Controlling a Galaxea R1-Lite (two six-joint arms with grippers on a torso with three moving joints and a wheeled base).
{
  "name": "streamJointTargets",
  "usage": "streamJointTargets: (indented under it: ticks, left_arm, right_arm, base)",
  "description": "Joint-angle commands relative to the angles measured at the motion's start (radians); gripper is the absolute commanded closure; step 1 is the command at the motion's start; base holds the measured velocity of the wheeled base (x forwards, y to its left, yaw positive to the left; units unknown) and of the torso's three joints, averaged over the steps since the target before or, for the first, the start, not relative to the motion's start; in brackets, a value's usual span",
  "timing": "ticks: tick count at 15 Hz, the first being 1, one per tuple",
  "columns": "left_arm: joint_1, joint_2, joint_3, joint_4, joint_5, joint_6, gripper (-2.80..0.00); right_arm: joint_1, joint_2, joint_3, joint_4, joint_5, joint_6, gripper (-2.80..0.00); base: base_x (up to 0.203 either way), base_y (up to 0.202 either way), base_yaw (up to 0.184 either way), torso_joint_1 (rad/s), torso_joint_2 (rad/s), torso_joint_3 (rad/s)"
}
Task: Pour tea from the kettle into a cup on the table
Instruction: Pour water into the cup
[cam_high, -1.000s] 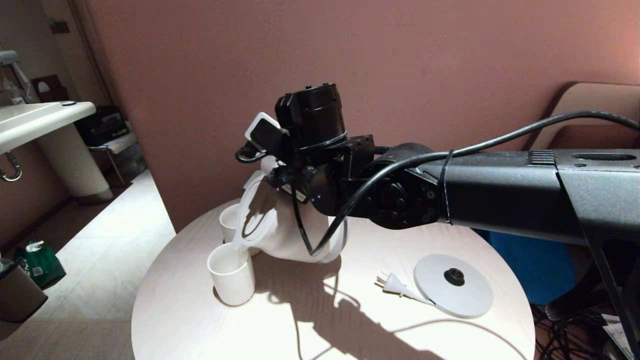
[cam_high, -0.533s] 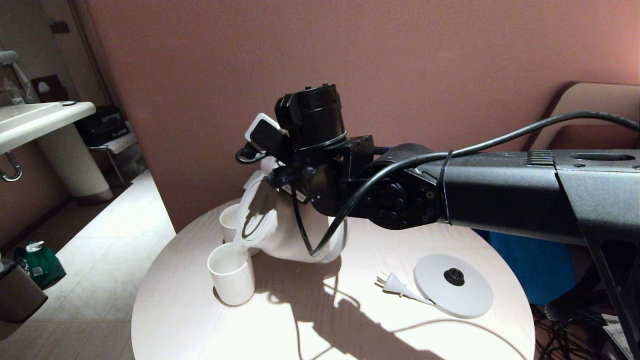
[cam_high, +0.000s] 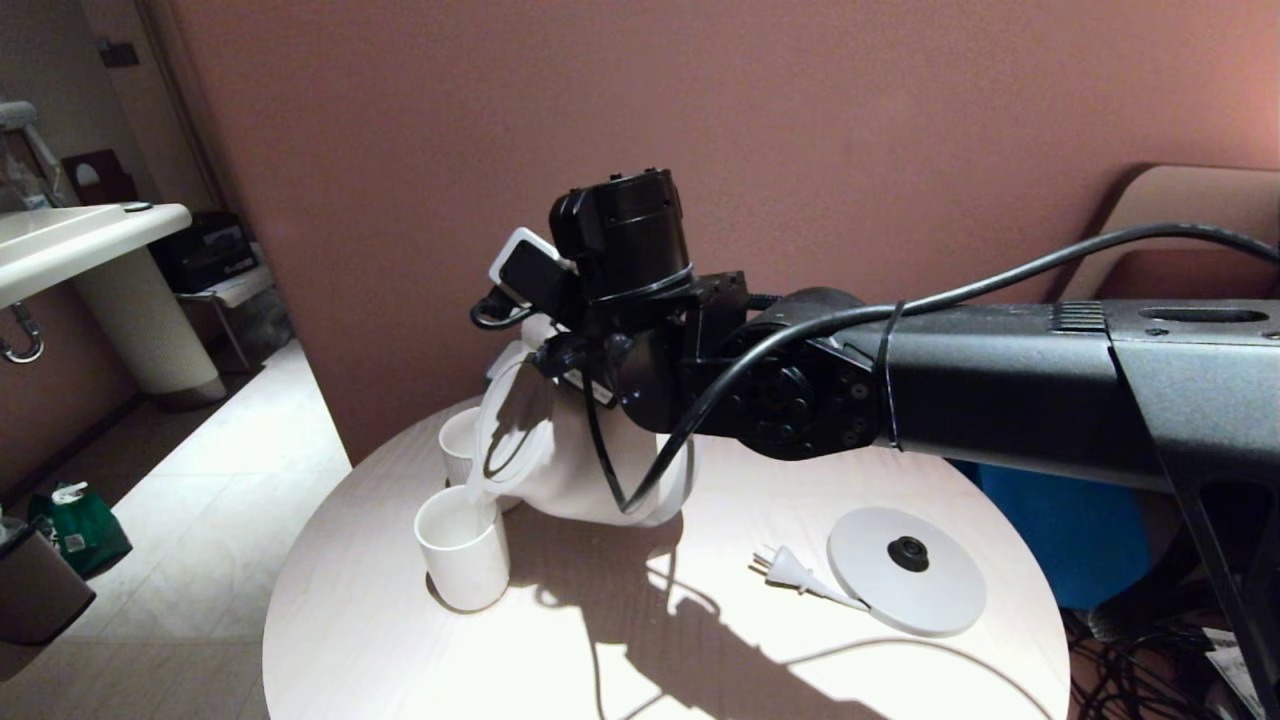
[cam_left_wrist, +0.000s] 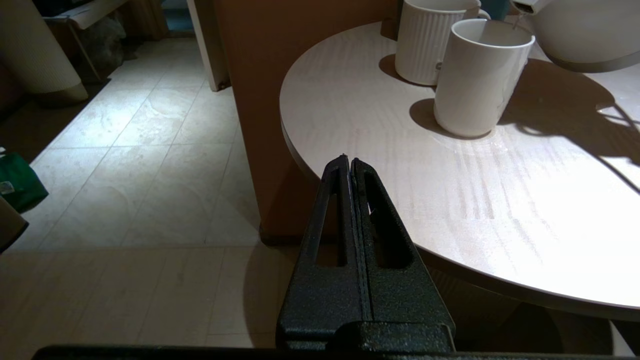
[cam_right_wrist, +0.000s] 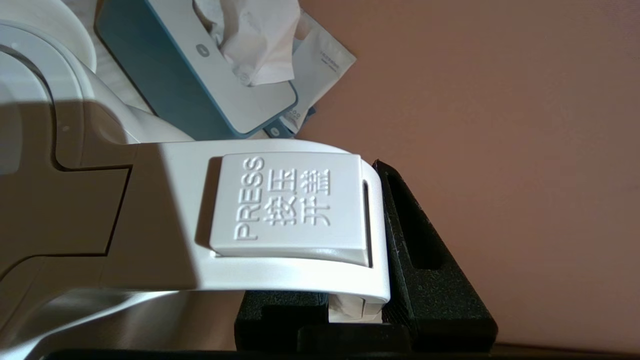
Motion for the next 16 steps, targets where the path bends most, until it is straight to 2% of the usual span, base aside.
streamJointTargets:
  ticks: [1,16]
  left_arm:
    - [0.0,0.001,0.0,0.0,0.0,-0.001,0.0]
    - [0.0,0.001,0.0,0.0,0.0,0.0,0.0]
  right_arm:
    - [0.0,0.007,0.0,0.0,-0.004,-0.005,0.0]
    - [0.001,0.012,0.001,-0.023,-0.008,-0.006,0.0]
  base:
    - [0.0,0.0,0.0,0.0,0.0,0.0]
    - [0.0,0.0,0.0,0.0,0.0,0.0]
